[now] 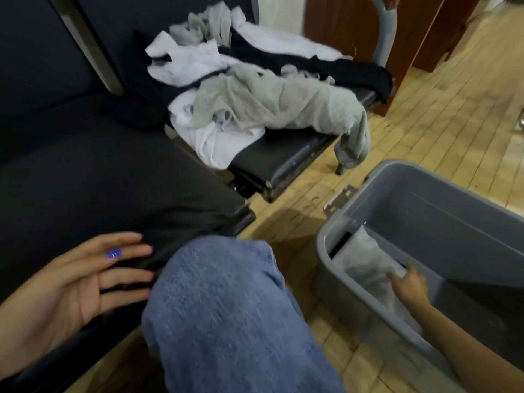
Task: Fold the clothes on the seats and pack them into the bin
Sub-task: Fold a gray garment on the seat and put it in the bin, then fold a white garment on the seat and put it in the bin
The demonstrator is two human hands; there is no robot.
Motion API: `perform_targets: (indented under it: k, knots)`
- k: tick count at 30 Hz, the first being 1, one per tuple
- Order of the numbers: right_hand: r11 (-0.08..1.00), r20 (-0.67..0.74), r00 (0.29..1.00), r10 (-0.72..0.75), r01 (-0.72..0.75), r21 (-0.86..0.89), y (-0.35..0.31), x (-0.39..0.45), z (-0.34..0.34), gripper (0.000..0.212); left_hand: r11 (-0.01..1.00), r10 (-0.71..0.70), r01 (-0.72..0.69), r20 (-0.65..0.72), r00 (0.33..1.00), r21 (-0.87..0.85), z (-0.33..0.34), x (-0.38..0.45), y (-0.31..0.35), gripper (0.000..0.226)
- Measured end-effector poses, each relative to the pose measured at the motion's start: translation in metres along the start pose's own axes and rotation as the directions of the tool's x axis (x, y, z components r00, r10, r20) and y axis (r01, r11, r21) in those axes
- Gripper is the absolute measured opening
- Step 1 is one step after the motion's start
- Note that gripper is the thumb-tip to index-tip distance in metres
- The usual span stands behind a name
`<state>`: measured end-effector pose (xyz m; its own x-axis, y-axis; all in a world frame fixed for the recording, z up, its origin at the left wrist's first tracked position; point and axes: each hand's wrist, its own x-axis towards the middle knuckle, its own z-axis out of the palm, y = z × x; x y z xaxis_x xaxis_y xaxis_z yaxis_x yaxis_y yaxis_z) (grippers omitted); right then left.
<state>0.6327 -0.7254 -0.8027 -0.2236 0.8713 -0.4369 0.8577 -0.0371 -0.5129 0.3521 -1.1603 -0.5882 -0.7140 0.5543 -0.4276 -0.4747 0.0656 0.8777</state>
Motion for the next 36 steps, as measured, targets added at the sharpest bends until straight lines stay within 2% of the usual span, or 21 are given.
perform_targets:
  k: [2, 4, 8, 10, 12, 14, 16, 18, 20, 22, 23, 24, 26, 27, 28, 29, 30, 31, 33, 35, 36]
  knots:
    - [0.926, -0.201, 0.945, -0.259, 0.302, 0.225, -0.047, -0.023, -0.012, 0.049, 1.000, -0.023, 0.024, 0.009, 1.000, -0.020, 0.003, -0.003, 0.004, 0.084]
    - [0.770, -0.333, 0.863, -0.380, 0.494, 0.403, -0.105, -0.049, -0.022, 0.039, 0.998, -0.050, 0.051, 0.036, 0.998, -0.030, 0.006, -0.006, 0.011, 0.089]
    - [0.487, -0.378, 0.717, -0.586, 0.684, 0.543, -0.218, -0.111, -0.029, 0.044, 1.000, 0.005, -0.004, 0.049, 0.999, -0.018, 0.008, -0.014, 0.025, 0.089]
    - [0.375, -0.319, 0.620, -0.717, 0.728, 0.574, -0.271, -0.148, -0.029, 0.050, 0.998, 0.063, -0.063, 0.051, 0.997, -0.007, 0.008, -0.019, 0.032, 0.087]
    - [0.293, -0.186, 0.567, -0.803, 0.646, 0.705, -0.322, -0.185, -0.030, 0.051, 0.994, 0.106, -0.106, 0.058, 0.993, -0.005, 0.006, -0.024, 0.037, 0.086]
    - [0.313, 0.018, 0.503, -0.864, 0.507, 0.803, -0.369, -0.220, -0.032, 0.060, 0.990, 0.142, -0.143, 0.065, 0.988, 0.005, 0.002, -0.029, 0.039, 0.085]
    - [0.361, 0.180, 0.378, -0.908, 0.491, 0.793, -0.407, -0.252, -0.029, 0.056, 0.987, 0.161, -0.161, 0.048, 0.986, 0.011, -0.003, -0.031, 0.041, 0.075]
    - [0.426, 0.326, 0.274, -0.905, 0.581, 0.693, -0.436, -0.277, -0.017, 0.036, 0.984, 0.180, -0.180, 0.016, 0.984, 0.002, -0.009, -0.032, 0.043, 0.053]
    - [0.414, 0.382, 0.225, -0.896, 0.736, 0.536, -0.457, -0.286, 0.007, 0.019, 0.981, 0.193, -0.193, -0.008, 0.981, 0.013, -0.017, -0.030, 0.045, 0.049]
    - [0.309, 0.314, 0.215, -0.925, 0.906, 0.289, -0.468, -0.265, 0.038, 0.027, 0.973, 0.230, -0.230, -0.037, 0.972, 0.019, -0.025, -0.029, 0.047, 0.051]
    - [0.226, 0.264, 0.197, -0.944, 0.971, 0.084, -0.467, -0.249, 0.052, 0.036, 0.965, 0.259, -0.257, -0.056, 0.964, 0.048, -0.029, -0.029, 0.048, 0.051]
    - [0.155, 0.241, 0.185, -0.953, 0.978, -0.137, -0.463, -0.233, 0.062, 0.045, 0.951, 0.302, -0.296, -0.074, 0.950, 0.091, -0.032, -0.028, 0.048, 0.051]
    - [0.135, 0.255, 0.275, -0.927, 0.879, -0.458, -0.448, -0.197, 0.068, 0.057, 0.866, 0.455, -0.397, -0.150, 0.878, 0.304, -0.045, -0.023, 0.041, 0.044]
    - [0.161, 0.254, 0.346, -0.903, 0.822, -0.547, -0.440, -0.178, 0.065, 0.061, 0.711, 0.574, -0.424, -0.115, 0.811, 0.561, -0.055, -0.019, 0.037, 0.042]
    - [0.200, 0.236, 0.411, -0.880, 0.773, -0.602, -0.432, -0.160, 0.058, 0.067, 0.433, 0.673, -0.407, 0.012, 0.740, 0.804, -0.066, -0.014, 0.033, 0.045]
    - [0.251, 0.206, 0.466, -0.861, 0.740, -0.624, -0.425, -0.145, 0.050, 0.073, 0.166, 0.708, -0.371, 0.151, 0.689, 0.914, -0.073, -0.010, 0.030, 0.045]
    - [0.306, 0.174, 0.508, -0.844, 0.722, -0.620, -0.420, -0.132, 0.042, 0.081, 0.050, 0.653, -0.354, 0.237, 0.719, 0.934, -0.081, -0.006, 0.024, 0.046]
    - [0.343, 0.153, 0.534, -0.832, 0.711, -0.614, -0.416, -0.121, 0.034, 0.087, 0.023, 0.604, -0.341, 0.259, 0.754, 0.940, -0.085, -0.005, 0.020, 0.048]
    - [0.354, 0.137, 0.555, -0.820, 0.681, -0.641, -0.411, -0.111, 0.022, 0.090, 0.080, 0.464, -0.330, 0.258, 0.848, 0.941, -0.088, -0.002, 0.012, 0.045]
    - [0.329, 0.123, 0.550, -0.826, 0.648, -0.687, -0.408, -0.109, 0.015, 0.079, 0.055, 0.251, -0.254, 0.233, 0.940, 0.966, -0.088, -0.004, 0.004, 0.037]
    - [0.302, 0.125, 0.533, -0.837, 0.639, -0.707, -0.407, -0.108, 0.012, 0.072, 0.093, 0.209, -0.213, 0.190, 0.959, 0.973, -0.087, -0.001, 0.005, 0.039]
